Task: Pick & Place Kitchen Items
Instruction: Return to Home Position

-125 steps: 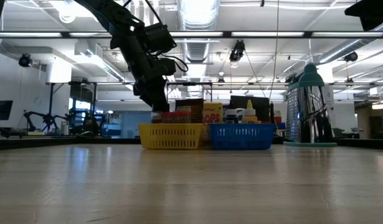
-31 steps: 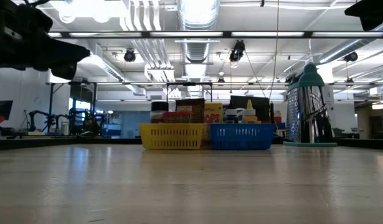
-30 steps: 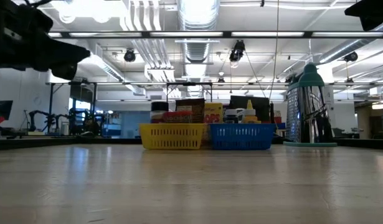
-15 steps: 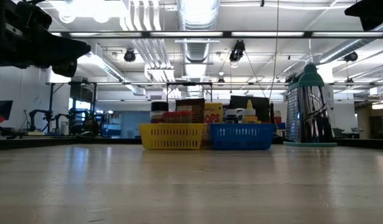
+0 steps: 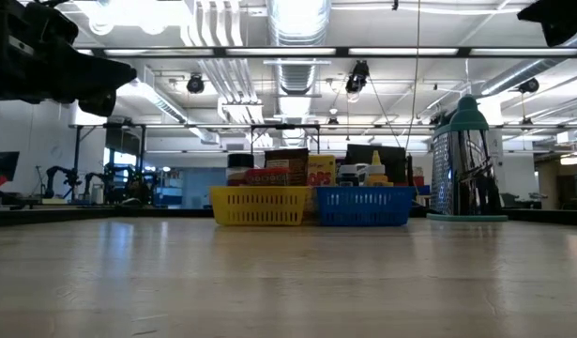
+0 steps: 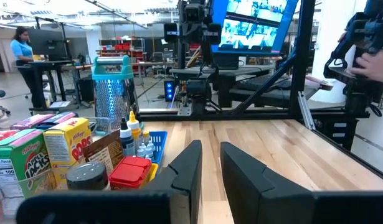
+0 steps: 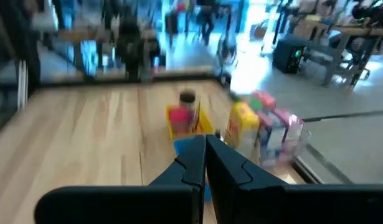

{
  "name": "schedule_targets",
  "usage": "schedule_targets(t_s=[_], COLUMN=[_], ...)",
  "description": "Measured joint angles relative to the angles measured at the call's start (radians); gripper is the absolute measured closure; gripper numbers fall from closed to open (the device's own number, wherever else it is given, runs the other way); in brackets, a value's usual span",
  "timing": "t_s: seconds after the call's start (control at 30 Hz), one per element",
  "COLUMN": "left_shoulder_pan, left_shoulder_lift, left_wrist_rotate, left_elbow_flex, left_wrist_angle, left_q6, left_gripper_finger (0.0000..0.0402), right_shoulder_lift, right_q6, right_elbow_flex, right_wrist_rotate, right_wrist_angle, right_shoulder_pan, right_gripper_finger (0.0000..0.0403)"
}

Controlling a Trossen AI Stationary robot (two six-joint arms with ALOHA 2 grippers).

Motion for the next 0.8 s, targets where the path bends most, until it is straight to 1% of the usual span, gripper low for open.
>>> schedule_targets(t_s=[0.03,0.07,0.13,0.2,0.27,0.33,0.47,0.53,0.6,0.73,0.8], left_shoulder_pan=[0.000,0.000,0.000,0.000,0.000,0.000,0.000,0.000,0.000,0.000,0.000], left_shoulder_lift=[0.000,0.000,0.000,0.000,0.000,0.000,0.000,0.000,0.000,0.000,0.000], left_wrist_rotate=[0.000,0.000,0.000,0.000,0.000,0.000,0.000,0.000,0.000,0.000,0.001], left_elbow_flex=[0.000,0.000,0.000,0.000,0.000,0.000,0.000,0.000,0.000,0.000,0.000], left_wrist_angle=[0.000,0.000,0.000,0.000,0.000,0.000,-0.001,-0.001,-0.002,-0.002,-0.005], left_q6=[0.000,0.000,0.000,0.000,0.000,0.000,0.000,0.000,0.000,0.000,0.000], left_gripper_finger=[0.0337,0.0337,0.0337,0.0337,0.0337,0.0337,0.0337,0.0337,0.0337,0.0337,0.0337], right_shoulder_lift=[0.000,0.005,0.019,0.029,0.030,0.025,0.027,0.017,-0.006,-0.079,-0.078], right_q6=[0.022,0.055,0.107,0.095,0.055,0.017,-0.009,-0.037,-0.066,-0.113,-0.152], right_elbow_flex=[-0.001,-0.010,-0.052,-0.121,-0.207,-0.303,-0.477,-0.533,-0.577,-0.646,-0.669], right_wrist_rotate=[-0.001,-0.001,0.001,-0.005,-0.076,-0.175,-0.355,-0.414,-0.426,-0.414,-0.408], right_wrist_angle=[0.026,0.090,0.301,0.503,0.635,0.681,0.680,0.721,0.755,0.747,0.756], right_shoulder_pan=[-0.008,-0.017,-0.035,-0.054,-0.074,-0.092,-0.129,-0.144,-0.157,-0.172,-0.172], right_gripper_finger=[0.0394,0.0394,0.0394,0.0394,0.0394,0.0394,0.0394,0.0394,0.0394,0.0394,0.0394])
